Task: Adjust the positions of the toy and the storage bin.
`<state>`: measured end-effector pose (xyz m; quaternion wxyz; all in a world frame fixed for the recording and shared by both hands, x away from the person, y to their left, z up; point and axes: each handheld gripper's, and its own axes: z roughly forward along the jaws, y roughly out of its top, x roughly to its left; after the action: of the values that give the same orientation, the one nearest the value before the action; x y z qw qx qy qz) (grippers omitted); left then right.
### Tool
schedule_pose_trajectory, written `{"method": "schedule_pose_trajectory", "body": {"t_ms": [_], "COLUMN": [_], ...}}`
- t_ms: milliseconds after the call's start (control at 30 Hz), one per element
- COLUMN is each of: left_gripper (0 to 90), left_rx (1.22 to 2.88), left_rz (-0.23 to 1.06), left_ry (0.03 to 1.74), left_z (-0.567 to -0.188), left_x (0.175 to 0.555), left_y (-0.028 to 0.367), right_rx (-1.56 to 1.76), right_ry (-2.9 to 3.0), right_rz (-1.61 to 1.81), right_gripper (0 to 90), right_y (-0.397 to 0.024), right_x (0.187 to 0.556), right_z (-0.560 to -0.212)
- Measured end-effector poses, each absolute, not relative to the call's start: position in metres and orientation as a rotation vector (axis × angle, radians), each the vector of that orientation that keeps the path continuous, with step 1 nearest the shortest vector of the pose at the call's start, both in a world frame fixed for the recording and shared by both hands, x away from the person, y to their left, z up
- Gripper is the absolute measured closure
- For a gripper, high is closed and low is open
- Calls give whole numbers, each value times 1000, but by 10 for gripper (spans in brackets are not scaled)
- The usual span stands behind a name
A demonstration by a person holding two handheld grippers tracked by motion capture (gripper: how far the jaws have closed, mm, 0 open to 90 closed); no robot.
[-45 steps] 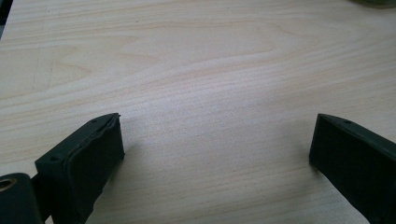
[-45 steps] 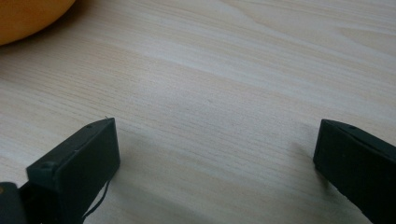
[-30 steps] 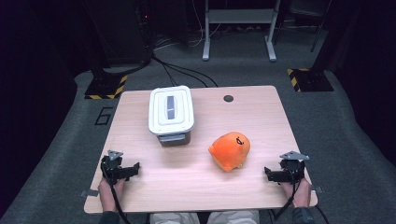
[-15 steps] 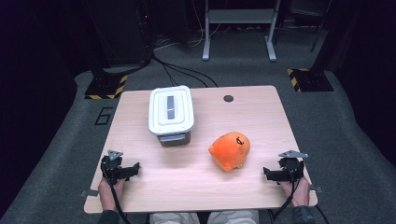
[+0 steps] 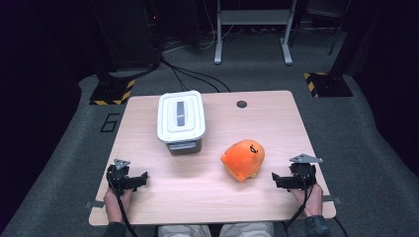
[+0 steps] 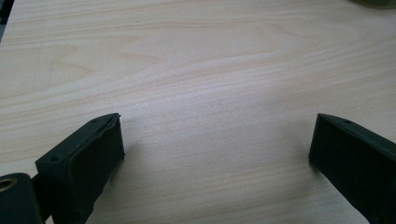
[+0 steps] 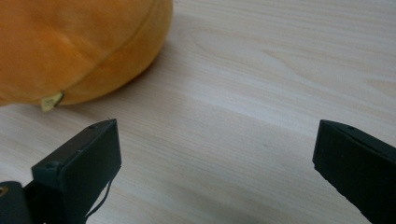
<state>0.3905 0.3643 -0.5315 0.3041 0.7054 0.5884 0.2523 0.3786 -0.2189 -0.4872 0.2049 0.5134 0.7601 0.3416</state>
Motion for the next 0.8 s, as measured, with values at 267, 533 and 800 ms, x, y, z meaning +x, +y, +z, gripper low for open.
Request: {"method": "schedule_pose_trajectory", "body": {"t_ms": [267,533,800], "left_gripper": [28,28,28], "left_rx": [1870,1870,1870], "left_rz": [671,668,669], "left_ry": [1556,1559,1558], "left_z": [-532,-531,-531], "left_x": [391,390,390], "left_y": [364,364,364], "right_rx": [1390,1338,1277], "right_ry": [2135,2168,2211], "right_rz": [1007,1038,1042], "right_gripper": [7,9,10], "right_y": [-202,-179,-157], "right_x": [382,389,398], "right_z": [-466,-449,-439]}}
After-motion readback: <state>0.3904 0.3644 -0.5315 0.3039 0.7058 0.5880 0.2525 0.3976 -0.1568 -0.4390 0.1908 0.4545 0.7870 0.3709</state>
